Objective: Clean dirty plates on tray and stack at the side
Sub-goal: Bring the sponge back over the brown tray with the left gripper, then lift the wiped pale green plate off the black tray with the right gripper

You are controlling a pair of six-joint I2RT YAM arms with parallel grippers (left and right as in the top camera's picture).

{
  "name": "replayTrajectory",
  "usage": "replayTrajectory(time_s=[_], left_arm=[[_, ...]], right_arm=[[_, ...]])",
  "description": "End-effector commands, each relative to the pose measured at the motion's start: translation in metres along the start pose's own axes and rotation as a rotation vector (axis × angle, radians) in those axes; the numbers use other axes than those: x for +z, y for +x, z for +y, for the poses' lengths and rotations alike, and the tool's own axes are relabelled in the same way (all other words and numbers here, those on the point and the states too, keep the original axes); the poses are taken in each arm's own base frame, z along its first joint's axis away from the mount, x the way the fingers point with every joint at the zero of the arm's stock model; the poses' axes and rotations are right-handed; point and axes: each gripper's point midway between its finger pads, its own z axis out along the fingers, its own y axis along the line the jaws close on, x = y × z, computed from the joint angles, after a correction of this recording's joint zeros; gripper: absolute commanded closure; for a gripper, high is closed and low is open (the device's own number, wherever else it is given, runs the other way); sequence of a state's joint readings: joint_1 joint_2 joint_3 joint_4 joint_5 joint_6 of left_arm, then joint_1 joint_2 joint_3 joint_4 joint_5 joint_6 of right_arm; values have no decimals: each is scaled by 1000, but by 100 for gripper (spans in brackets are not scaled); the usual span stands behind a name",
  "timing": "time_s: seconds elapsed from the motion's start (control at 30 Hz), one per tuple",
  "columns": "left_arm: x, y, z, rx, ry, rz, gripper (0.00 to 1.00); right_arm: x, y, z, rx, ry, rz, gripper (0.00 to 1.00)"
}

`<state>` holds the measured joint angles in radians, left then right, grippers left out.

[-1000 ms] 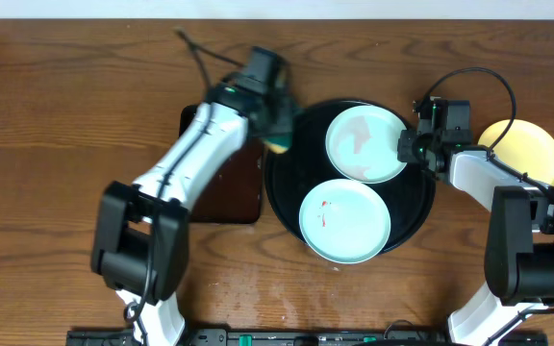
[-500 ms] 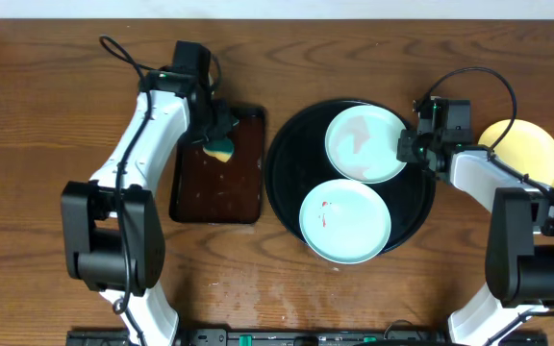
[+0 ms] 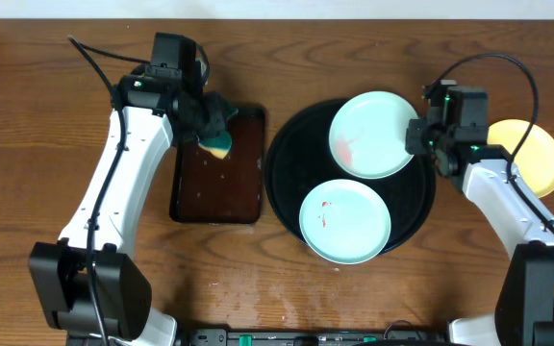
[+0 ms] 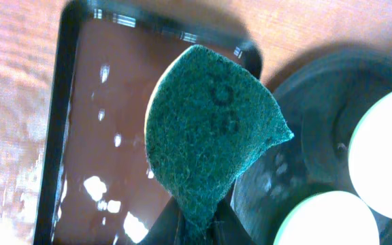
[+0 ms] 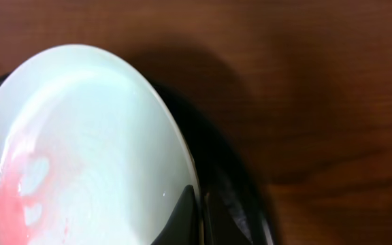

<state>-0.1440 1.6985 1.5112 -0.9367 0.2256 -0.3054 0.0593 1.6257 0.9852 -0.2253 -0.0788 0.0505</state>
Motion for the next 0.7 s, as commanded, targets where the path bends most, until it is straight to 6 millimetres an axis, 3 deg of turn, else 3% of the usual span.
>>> replayTrajectory(time_s=[0.0, 0.27, 0.47, 0.67], left_arm=[[1, 9, 3, 13, -9, 38, 93], [1, 11, 4, 27, -11, 45, 93], [1, 11, 5, 27, -15, 44, 93], [1, 10, 6, 28, -26, 40, 92]], right_arm=[[-16, -32, 16, -95, 47, -56, 99], [-49, -76, 59, -329, 231, -132, 99], [-72, -85, 83, -479, 446, -201, 99], [-113, -97, 105, -595, 717, -303, 99]])
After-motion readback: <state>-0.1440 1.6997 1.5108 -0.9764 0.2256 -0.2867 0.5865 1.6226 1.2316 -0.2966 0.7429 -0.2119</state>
